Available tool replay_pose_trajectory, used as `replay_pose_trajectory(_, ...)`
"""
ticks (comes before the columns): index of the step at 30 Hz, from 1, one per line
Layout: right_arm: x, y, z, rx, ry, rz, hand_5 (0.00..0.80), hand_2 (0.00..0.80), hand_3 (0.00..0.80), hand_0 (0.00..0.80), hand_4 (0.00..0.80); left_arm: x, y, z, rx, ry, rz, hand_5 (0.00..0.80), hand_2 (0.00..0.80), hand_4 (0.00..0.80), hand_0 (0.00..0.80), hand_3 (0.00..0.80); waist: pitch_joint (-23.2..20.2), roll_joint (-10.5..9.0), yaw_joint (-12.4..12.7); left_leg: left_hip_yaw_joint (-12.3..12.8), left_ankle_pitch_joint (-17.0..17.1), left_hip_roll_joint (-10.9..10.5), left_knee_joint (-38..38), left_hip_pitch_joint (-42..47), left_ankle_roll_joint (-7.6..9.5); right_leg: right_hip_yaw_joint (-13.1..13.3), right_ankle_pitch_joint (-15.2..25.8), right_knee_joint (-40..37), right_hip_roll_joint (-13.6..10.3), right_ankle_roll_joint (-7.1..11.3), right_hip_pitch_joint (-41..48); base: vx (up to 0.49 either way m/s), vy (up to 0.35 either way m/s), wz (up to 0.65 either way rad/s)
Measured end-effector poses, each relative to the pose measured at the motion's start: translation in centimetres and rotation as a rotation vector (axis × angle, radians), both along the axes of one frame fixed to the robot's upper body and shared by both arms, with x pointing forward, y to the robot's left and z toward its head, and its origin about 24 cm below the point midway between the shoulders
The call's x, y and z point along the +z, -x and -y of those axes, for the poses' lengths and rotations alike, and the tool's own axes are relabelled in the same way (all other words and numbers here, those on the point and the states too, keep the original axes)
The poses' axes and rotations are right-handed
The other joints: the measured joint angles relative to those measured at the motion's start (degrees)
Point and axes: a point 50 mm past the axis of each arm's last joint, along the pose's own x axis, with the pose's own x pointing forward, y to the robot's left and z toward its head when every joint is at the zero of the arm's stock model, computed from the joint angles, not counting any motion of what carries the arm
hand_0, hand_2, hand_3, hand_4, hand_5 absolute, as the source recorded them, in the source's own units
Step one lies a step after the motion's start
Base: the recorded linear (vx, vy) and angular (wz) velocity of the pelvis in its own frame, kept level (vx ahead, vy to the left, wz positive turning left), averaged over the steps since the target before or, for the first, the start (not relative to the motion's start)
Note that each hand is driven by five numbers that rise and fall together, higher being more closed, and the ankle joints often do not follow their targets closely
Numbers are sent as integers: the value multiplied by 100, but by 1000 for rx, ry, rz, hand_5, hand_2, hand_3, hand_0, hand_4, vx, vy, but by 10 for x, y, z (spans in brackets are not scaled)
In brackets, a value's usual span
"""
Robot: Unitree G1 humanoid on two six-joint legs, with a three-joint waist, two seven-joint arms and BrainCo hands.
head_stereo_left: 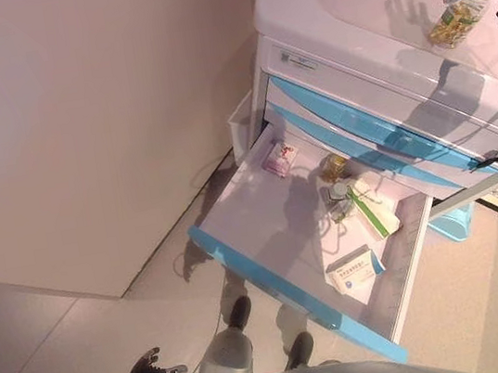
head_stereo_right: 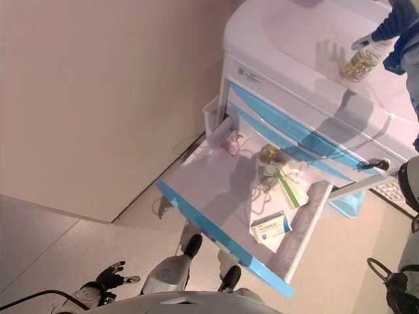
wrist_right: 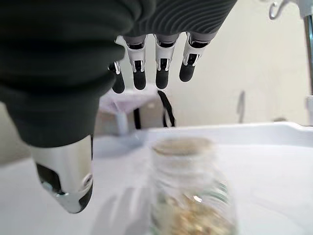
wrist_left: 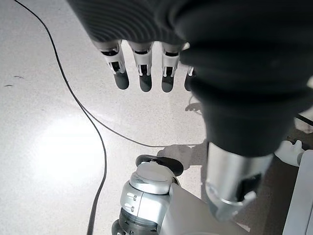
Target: Open the drawer and pick up the medicine
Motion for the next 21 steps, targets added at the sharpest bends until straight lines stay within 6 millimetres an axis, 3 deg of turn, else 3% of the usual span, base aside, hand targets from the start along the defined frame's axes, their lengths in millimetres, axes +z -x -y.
replay_pose_trajectory(5, 8, 0, -12, 124, -139, 58, 0, 0, 0, 0, 0, 0, 0, 0, -1, 0, -1, 0, 0, 0, 0, 0, 0, 0, -91, 12, 0, 0, 0, 7, 1, 15, 5, 1, -2, -5, 0, 0, 0, 0)
replay_pose_trajectory(9, 8, 0, -12, 124, -139, 58, 0, 0, 0, 0, 0, 0, 0, 0, -1, 0, -1, 0, 0, 0, 0, 0, 0, 0, -91, 12, 0, 0, 0, 7, 1, 15, 5, 1, -2, -5, 0, -2, -1, -2)
replay_pose_trajectory(12, 15, 7, -12, 263, -418, 232, 0, 0, 0, 0, 0, 0, -4, 0, -3, 0, 4, 0, 0, 0, 0, 0, -3, 9, -150, 127, -47, 14, 2, 149, 17, 107, 19, 0, -8, -30, 85, -40, -12, -12)
replay_pose_trajectory(14, 16, 13, -16, 353, -650, 473, 0, 0, 0, 0, 0, -4, 7, 2, 1, 4, -36, 0, 0, 0, 0, 0, -21, 37, -169, 298, -95, 15, 0, 275, 54, 282, 18, 0, -20, -28, 154, -32, 11, -32)
replay_pose_trajectory(17, 18, 20, -6, 286, -718, 618, 0, 0, 0, 0, 0, -4, 6, 3, -6, 4, -36, 0, 0, 0, 0, 0, -37, 68, -339, 394, -99, 19, -1, 314, 59, 369, 37, 13, -23, -6, 170, -30, 8, -20)
replay_pose_trajectory(21, 5, 29, 13, 199, -831, 764, 0, 0, 0, 0, 0, -6, 4, 10, -33, 16, -43, 0, 0, 0, 0, 0, -176, 136, -499, 671, -186, 48, -1, 460, 126, 654, 60, 2, -24, 2, 179, -39, -4, -34)
